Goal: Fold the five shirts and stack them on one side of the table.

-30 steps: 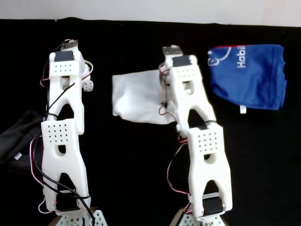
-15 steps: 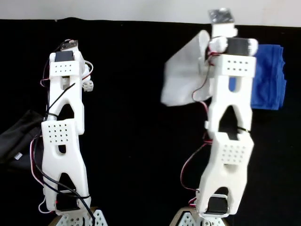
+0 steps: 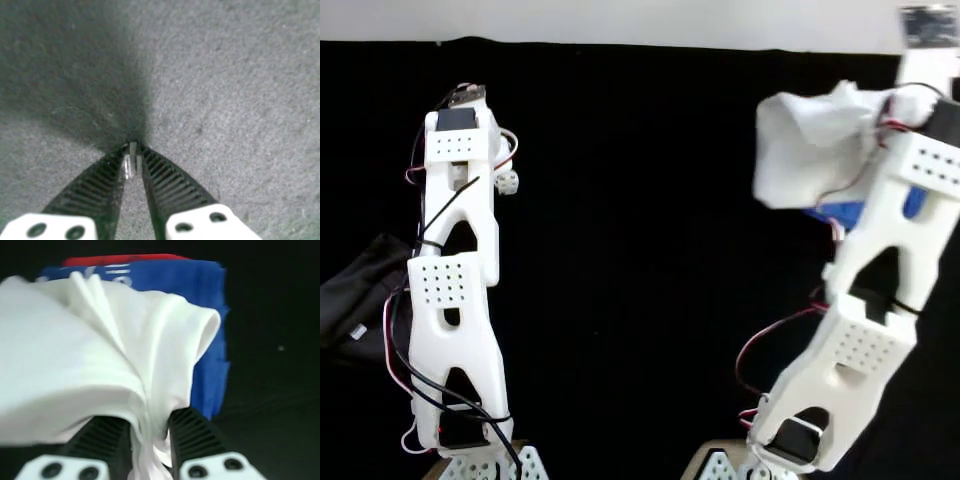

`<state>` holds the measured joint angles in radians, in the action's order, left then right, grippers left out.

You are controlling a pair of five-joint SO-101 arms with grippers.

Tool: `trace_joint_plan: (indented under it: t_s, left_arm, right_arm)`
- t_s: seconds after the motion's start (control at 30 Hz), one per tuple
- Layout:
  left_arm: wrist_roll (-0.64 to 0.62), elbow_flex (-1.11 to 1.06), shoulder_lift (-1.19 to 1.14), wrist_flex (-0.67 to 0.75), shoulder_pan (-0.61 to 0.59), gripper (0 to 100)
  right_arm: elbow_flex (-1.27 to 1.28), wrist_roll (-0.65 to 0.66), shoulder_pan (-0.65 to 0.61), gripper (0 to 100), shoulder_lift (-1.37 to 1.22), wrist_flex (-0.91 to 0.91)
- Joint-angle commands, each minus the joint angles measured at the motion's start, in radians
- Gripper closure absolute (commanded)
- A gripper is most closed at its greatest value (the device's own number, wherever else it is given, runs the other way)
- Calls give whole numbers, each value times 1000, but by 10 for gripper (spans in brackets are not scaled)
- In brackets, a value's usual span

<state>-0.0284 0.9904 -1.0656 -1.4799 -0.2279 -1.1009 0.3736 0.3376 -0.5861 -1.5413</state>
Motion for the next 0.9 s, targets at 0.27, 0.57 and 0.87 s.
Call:
trace_joint_plan:
  t_s: [0.27, 0.57, 0.87]
  left_arm:
    - [-8, 2, -2, 18, 7, 983]
    - [-8, 2, -2, 18, 7, 983]
    - [-8, 2, -2, 18, 7, 983]
  right_arm:
    - [-27, 77, 119, 992, -214, 182]
    - [-41, 71, 111, 804, -216, 105]
    - [-171, 71, 62, 804, -105, -7]
